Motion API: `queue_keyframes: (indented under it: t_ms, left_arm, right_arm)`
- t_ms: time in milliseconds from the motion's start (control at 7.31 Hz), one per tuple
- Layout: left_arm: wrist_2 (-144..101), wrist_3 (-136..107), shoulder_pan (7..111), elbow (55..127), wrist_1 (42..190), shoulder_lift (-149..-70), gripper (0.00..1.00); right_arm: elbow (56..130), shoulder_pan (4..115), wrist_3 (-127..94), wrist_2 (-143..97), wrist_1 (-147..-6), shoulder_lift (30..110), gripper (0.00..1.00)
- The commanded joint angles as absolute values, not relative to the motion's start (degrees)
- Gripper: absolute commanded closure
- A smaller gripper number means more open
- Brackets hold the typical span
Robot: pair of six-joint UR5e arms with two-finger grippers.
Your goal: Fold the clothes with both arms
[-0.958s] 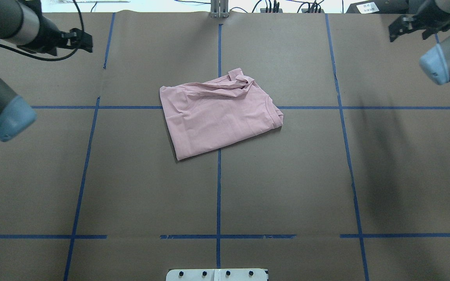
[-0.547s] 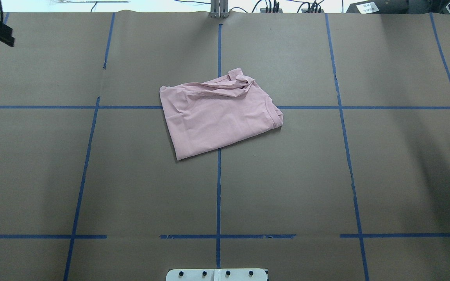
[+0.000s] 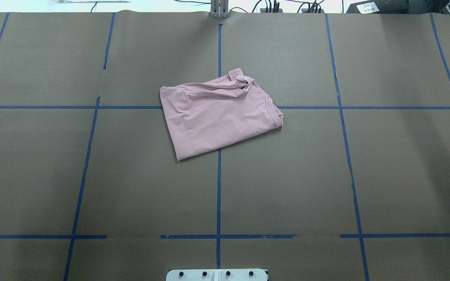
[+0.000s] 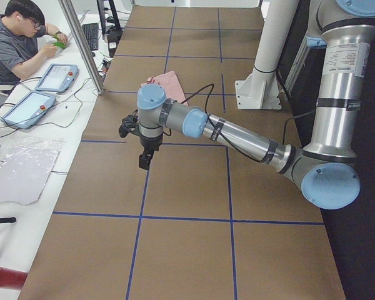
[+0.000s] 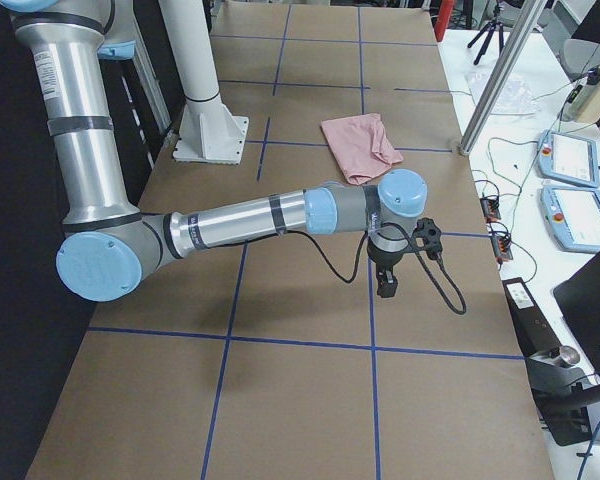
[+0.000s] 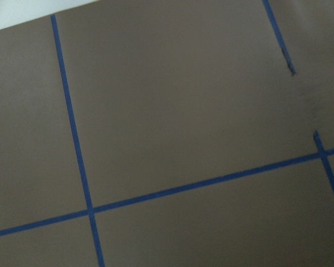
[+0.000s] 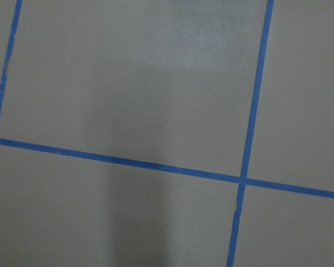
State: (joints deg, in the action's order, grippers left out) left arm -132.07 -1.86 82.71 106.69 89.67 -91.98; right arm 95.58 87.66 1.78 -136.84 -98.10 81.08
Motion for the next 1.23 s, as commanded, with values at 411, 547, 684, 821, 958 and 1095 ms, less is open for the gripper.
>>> queue_keyframes:
  t_ms: [411, 547, 684, 821, 958, 1095]
  left_arm:
    - [-132.4, 4.2, 84.5, 93.9, 93.0, -89.7, 0.00]
    - [-132.2, 4.3, 84.5, 93.9, 92.9, -89.6, 0.00]
    - [-132.1, 4.4, 84.9, 93.5, 92.9, -89.7, 0.00]
    - [-132.2, 4.4, 85.7, 93.5, 92.9, -89.7, 0.00]
    - [-132.2, 4.4, 85.7, 93.5, 92.8, -89.6, 0.00]
    - [-132.2, 4.4, 85.7, 93.5, 92.8, -89.6, 0.00]
  right_arm:
    - [92.7, 87.5, 1.4, -137.0, -98.3, 85.9, 0.00]
    - [92.7, 87.5, 1.2, -136.8, -98.3, 86.1, 0.00]
    - [91.5, 87.5, 1.3, -136.8, -98.3, 86.2, 0.00]
    - [90.8, 87.5, 1.4, -136.8, -98.2, 86.3, 0.00]
    - [90.7, 87.5, 1.4, -136.8, -97.7, 86.5, 0.00]
    - [90.7, 87.5, 1.5, -136.6, -97.7, 86.6, 0.00]
